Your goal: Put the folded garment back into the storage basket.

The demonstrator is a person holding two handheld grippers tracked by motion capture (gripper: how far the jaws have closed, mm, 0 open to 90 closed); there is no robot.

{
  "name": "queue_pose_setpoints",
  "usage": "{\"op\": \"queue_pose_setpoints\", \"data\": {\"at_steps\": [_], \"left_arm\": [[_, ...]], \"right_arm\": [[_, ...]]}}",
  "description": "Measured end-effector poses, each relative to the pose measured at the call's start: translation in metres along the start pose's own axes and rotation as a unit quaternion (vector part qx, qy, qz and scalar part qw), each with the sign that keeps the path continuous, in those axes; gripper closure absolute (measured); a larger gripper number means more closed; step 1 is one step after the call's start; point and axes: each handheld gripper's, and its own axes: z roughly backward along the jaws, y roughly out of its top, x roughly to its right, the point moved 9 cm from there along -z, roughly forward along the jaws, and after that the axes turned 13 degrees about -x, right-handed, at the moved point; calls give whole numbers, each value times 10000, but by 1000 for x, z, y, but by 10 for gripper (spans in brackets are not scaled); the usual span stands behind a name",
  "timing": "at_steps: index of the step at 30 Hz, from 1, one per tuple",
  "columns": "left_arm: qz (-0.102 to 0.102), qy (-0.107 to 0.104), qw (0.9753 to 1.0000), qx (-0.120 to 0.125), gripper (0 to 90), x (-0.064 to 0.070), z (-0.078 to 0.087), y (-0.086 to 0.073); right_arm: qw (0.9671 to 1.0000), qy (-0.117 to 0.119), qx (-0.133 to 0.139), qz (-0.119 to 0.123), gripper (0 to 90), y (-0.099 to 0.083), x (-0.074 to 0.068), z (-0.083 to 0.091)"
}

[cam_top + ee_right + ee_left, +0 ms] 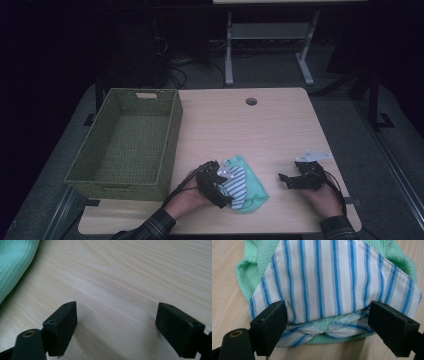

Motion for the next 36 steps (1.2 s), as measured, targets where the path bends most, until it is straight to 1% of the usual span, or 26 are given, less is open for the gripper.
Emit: {"op": "queue_pose_setpoints", "data": {"at_steps": [1, 3, 5, 7, 10, 13, 14, 15, 17, 19, 21, 24, 27, 28, 29, 30, 32, 33, 34, 36], "left_arm": [[-38, 38, 10000, -18, 147, 0, 0, 0], [-19, 64, 10000, -10, 154, 1, -1, 0], [-7, 39, 10000, -23, 175, 1, -1, 0], [48, -84, 10000, -15, 212, 2, -1, 1], [50, -85, 10000, -15, 252, 2, -1, 2], [-20, -115, 9999, -54, 351, 2, 1, 3], [-28, -120, 9999, -52, 403, 2, 2, 3], [-62, -130, 9999, -55, 432, 2, 2, 4], [-38, -143, 9999, -29, 499, 1, 2, 5], [-64, -150, 9999, -55, 572, 0, 3, 5], [-56, -161, 9998, -53, 633, -1, 3, 6], [-51, -200, 9998, -87, 686, -1, 3, 7], [-77, -205, 9996, -153, 713, -2, 3, 7], [-24, -232, 9997, -117, 718, -2, 3, 8], [-25, -262, 9996, -142, 724, -2, 4, 7], [21, -322, 9994, -103, 727, -3, 4, 8], [47, -427, 9990, -106, 731, -5, 5, 7], [139, -473, 9988, -46, 732, -5, 5, 8], [79, -447, 9989, -95, 733, -6, 6, 7], [98, -422, 9990, -70, 734, -7, 10, 8]], "right_arm": [[10000, -3, 33, 9, 166, 0, 0, 0], [9999, -6, 126, 4, 152, 0, 0, -1], [9998, -17, 182, 2, 149, 0, 1, -2], [9998, -17, 180, -3, 148, 0, 0, -2], [9998, -19, 180, 2, 148, 0, 1, -2], [9998, -19, 179, -1, 148, 0, 1, -2], [9998, -19, 178, -2, 148, 0, 1, -2], [9998, -19, 179, -4, 148, 0, 1, -2], [9998, -21, 179, -12, 148, 0, 1, -2], [9998, -24, 178, -19, 148, 0, 1, -2], [9998, -26, 179, -16, 148, 0, 1, -2], [9998, -27, 179, -13, 148, 0, 1, -2], [9998, -29, 180, -15, 148, 0, 1, -2], [9998, -29, 180, -15, 147, 0, 1, -2], [9998, -40, 179, -18, 141, 0, 1, -2], [9998, -40, 179, -33, 140, 0, 1, -2], [9998, -48, 177, -29, 139, 0, 1, -2], [9998, -53, 176, -27, 138, 0, 2, -2], [9998, -53, 175, -27, 138, 0, 2, -2], [9998, -54, 173, -19, 138, 0, 2, -2]]}}
